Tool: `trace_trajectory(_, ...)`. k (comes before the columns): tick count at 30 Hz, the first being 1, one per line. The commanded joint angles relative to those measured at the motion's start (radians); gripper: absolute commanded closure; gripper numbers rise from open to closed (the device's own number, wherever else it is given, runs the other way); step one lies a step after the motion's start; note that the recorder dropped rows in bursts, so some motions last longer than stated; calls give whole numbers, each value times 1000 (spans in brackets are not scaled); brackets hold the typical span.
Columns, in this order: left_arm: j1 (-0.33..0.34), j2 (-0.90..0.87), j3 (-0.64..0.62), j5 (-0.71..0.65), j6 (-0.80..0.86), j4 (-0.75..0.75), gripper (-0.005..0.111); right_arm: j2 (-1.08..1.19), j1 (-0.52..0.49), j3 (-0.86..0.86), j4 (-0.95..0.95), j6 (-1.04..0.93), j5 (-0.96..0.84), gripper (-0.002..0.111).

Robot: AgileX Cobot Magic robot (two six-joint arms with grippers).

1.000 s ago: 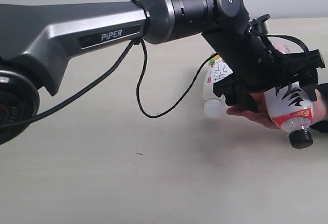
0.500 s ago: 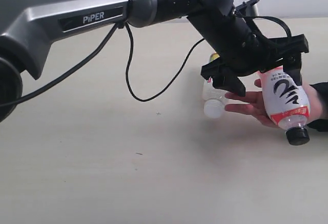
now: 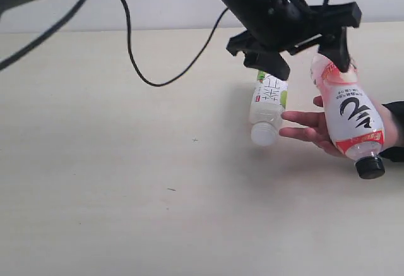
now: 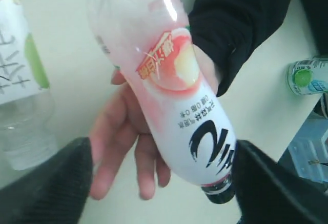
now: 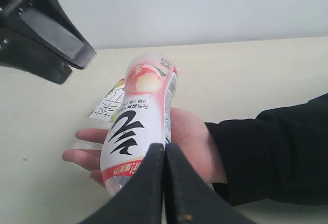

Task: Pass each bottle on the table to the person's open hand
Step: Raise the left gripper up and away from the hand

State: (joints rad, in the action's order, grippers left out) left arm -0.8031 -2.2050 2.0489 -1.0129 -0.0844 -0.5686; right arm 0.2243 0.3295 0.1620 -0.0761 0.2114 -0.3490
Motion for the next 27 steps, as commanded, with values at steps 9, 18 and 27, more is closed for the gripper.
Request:
trace_trajectory(9,108,202,-35,-78,299,103,106,-3,-3,-5,-1,0,13,108)
trace_trajectory(18,106,734,-881,695,581,7,106,-3,-3,-5,-1,0,13,108)
trace_trajectory(27,106,1138,-1354,960,578,9,106,-3,-3,-5,-1,0,13,108)
